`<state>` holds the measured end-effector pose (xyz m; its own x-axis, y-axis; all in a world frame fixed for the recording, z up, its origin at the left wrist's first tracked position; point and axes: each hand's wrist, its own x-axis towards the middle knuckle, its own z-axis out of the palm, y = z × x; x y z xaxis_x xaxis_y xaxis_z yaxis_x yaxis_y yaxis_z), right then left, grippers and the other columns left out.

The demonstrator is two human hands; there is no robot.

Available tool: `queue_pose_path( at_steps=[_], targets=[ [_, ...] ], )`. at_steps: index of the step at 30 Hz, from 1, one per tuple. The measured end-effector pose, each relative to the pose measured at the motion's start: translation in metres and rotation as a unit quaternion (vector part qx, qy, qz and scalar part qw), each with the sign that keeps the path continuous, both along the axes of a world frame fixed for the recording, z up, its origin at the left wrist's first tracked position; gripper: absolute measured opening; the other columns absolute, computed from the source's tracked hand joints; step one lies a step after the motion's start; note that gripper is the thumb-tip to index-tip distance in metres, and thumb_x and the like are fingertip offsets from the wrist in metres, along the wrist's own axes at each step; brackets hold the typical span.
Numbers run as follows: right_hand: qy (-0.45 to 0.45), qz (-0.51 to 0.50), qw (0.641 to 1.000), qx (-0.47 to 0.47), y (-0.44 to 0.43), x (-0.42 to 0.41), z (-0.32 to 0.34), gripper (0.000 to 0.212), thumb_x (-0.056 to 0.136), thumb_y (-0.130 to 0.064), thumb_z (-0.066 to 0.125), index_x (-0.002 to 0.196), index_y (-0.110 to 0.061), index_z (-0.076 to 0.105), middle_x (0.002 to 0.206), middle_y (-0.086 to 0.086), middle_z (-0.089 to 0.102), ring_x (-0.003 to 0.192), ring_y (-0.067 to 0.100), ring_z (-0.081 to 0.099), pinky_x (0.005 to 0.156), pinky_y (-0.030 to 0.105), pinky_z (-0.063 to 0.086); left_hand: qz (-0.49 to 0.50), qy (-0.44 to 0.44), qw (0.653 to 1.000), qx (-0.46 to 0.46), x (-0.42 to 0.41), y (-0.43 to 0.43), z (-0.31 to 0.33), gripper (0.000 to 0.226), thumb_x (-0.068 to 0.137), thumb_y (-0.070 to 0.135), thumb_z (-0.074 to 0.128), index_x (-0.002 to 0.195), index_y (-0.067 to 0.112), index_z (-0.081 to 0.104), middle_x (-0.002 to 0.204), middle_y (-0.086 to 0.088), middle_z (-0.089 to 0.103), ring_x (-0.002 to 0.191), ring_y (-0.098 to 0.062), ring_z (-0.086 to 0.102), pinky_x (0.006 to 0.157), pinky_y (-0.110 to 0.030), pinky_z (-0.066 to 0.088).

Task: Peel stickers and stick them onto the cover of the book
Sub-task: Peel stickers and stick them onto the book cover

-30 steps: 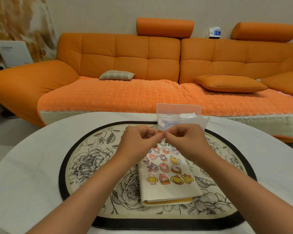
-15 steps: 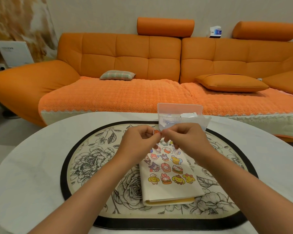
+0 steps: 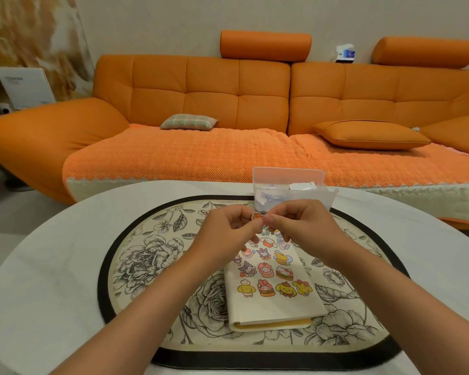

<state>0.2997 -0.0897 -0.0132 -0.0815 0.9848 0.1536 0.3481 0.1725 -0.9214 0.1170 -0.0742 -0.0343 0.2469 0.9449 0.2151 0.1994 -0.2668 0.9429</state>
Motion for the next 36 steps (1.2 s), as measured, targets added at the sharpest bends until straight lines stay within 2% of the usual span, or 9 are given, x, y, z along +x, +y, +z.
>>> queue_pose_path(
  at_steps=[4,10,13,18,21,27,30,33,36],
  targets=[
    [-0.017,-0.015,1.000,0.004,0.002,-0.004,-0.006,0.013,0.092,-0.021,0.071,0.085,-0.012,0.076,0.063,-0.001,0.066,0.051,0.011,0.051,0.050,0.023,0.041,0.016,-0.029,0.999,-0.013,0.005,0.000,-0.005,0.010,0.093,0.015,0.069,0.084,0.016,0.073,0.077,-0.001,0.075,0.073,-0.020,0.075,0.062,-0.037,0.059],
    [0.050,0.042,0.996,-0.066,0.001,-0.001,0.001,0.019,0.095,-0.021,0.066,0.093,-0.004,0.076,0.078,0.004,0.071,0.056,0.012,0.052,0.047,0.023,0.037,0.014,-0.038,0.999,-0.026,0.002,0.001,-0.001,0.011,0.094,0.013,0.067,0.084,0.012,0.071,0.066,0.003,0.070,0.058,-0.012,0.067,0.054,-0.026,0.054],
    [0.028,0.052,0.996,-0.071,0.000,0.002,0.004,0.020,0.096,-0.019,0.064,0.091,-0.003,0.076,0.075,0.003,0.071,0.056,0.012,0.052,0.049,0.024,0.037,0.003,-0.027,0.999,-0.030,0.000,0.003,0.000,0.012,0.094,0.013,0.067,0.083,0.011,0.071,0.063,0.004,0.069,0.056,-0.012,0.065,0.054,-0.025,0.054],
    [-0.023,0.038,0.998,-0.048,-0.003,0.001,0.005,0.020,0.094,-0.025,0.068,0.083,-0.011,0.077,0.057,0.003,0.061,0.049,0.011,0.045,0.050,0.024,0.037,-0.002,-0.017,0.999,-0.042,0.000,0.004,-0.002,0.016,0.094,0.015,0.067,0.083,0.004,0.071,0.062,-0.001,0.067,0.055,-0.016,0.064,0.056,-0.027,0.054],
    [-0.034,0.029,0.999,-0.031,-0.004,0.000,0.004,0.021,0.094,-0.027,0.069,0.080,-0.014,0.077,0.055,0.005,0.061,0.051,0.016,0.043,0.048,0.025,0.035,0.000,-0.018,0.999,-0.040,0.000,0.004,-0.002,0.016,0.094,0.014,0.067,0.080,0.007,0.071,0.061,-0.001,0.067,0.055,-0.015,0.064,0.056,-0.026,0.054],
    [-0.075,-0.014,0.997,0.013,-0.004,-0.007,0.000,0.022,0.096,-0.023,0.065,0.080,-0.012,0.074,0.050,-0.005,0.060,0.041,0.004,0.044,0.043,0.017,0.036,0.011,-0.037,0.999,-0.036,0.003,0.001,-0.002,0.016,0.094,0.013,0.066,0.080,0.008,0.071,0.062,0.000,0.068,0.055,-0.015,0.063,0.055,-0.026,0.055],
    [-0.095,-0.017,0.994,0.042,-0.005,-0.008,-0.004,0.021,0.096,-0.026,0.063,0.080,-0.021,0.074,0.055,-0.002,0.063,0.046,0.009,0.047,0.045,0.023,0.038,0.023,-0.041,0.998,-0.032,0.005,0.000,-0.004,0.014,0.093,0.013,0.068,0.080,0.009,0.071,0.061,0.001,0.068,0.054,-0.015,0.063,0.056,-0.028,0.056],
    [-0.139,-0.026,0.986,0.088,-0.004,-0.009,-0.011,0.020,0.097,-0.023,0.062,0.081,-0.023,0.074,0.054,-0.014,0.060,0.046,0.003,0.044,0.046,0.018,0.035,0.039,-0.036,0.998,-0.027,0.008,-0.001,-0.006,0.013,0.092,0.014,0.069,0.080,0.009,0.072,0.062,0.000,0.069,0.054,-0.013,0.064,0.057,-0.027,0.055],
    [-0.186,-0.042,0.973,0.132,-0.005,-0.012,-0.014,0.020,0.096,-0.023,0.060,0.082,-0.024,0.073,0.054,-0.019,0.056,0.047,0.005,0.044,0.047,0.016,0.032,0.055,-0.037,0.998,-0.022,0.010,-0.004,-0.009,0.012,0.092,0.013,0.069,0.081,0.008,0.072,0.061,-0.002,0.069,0.053,-0.011,0.064,0.056,-0.024,0.055]
  ],
)
